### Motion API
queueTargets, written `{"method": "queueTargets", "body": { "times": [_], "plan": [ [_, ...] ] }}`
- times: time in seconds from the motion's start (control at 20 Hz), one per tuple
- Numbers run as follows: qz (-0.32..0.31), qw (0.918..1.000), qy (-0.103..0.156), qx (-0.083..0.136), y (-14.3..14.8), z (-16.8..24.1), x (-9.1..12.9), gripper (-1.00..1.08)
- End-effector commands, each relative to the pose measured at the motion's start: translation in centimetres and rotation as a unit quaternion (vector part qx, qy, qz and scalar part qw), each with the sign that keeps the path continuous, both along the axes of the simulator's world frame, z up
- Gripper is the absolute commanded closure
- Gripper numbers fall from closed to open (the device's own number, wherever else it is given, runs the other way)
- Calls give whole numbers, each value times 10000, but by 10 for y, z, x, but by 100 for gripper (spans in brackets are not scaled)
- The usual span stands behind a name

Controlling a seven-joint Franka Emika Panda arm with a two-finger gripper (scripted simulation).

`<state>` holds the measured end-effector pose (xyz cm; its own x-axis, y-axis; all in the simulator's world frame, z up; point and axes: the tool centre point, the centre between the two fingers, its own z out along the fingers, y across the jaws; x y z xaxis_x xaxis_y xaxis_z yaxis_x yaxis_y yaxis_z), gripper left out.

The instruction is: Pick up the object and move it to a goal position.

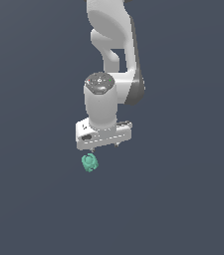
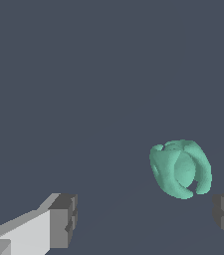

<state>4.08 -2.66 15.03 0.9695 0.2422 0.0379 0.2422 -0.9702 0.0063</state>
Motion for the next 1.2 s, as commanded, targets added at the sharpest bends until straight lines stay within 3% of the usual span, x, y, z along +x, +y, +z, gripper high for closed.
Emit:
{"method": "queueTargets", "body": {
  "times": [0.0, 0.6, 1.15],
  "plan": [
    [249, 9997, 35, -18, -13, -11, 4, -92],
    [1146, 9933, 161, -43, -63, -51, 13, -92],
    [1327, 9910, 189, -41, -74, -61, 14, -92]
  ]
}}
